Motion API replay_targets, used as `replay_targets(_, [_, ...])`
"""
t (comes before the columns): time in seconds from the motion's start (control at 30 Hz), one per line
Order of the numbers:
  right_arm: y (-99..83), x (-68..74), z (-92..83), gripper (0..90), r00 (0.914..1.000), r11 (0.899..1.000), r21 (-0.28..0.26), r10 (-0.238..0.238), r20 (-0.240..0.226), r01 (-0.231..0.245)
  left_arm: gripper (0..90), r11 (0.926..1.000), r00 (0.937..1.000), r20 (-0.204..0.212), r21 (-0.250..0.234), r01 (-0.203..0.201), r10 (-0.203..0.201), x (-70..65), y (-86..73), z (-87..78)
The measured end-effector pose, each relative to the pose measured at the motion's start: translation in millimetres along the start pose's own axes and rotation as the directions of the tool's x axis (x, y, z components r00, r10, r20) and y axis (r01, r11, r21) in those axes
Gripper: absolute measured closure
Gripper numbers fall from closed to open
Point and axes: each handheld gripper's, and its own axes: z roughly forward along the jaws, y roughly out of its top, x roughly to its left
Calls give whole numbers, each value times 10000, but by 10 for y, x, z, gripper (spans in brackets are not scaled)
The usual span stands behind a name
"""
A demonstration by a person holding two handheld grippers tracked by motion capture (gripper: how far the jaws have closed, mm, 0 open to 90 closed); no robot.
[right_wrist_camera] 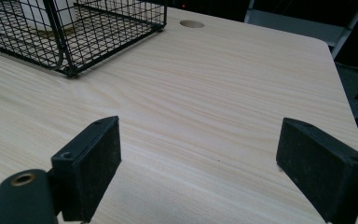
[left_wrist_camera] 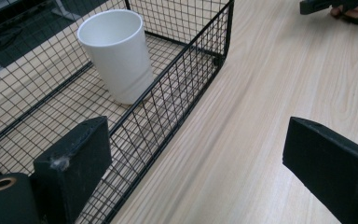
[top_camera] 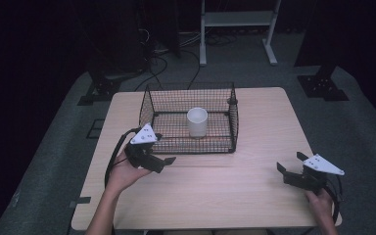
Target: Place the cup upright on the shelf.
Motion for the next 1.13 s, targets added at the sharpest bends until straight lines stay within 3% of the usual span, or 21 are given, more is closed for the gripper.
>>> replay_targets(0.47, [1, 1, 2, 131, 10000, 10000, 22, -13, 17, 13, 71, 9999, 9999, 110, -171, 20, -18, -100, -79, -34])
replay_targets(0.9, [0, 4, 2, 131, 10000, 10000, 18, -66, 12, 66, 71, 9995, 9996, -190, -217, 211, -215, -217, -262, -69])
replay_targets(1.0, [0, 6, 2, 131, 10000, 10000, 16, -79, 21, 79, 72, 9946, 9978, -156, -820, 631, -645, -289, -411, -106])
replay_targets(1.13, [-1, 6, -2, 131, 10000, 10000, -17, -70, 24, 71, 71, 9887, 9952, -243, -1195, 910, -946, -386, -577, -126])
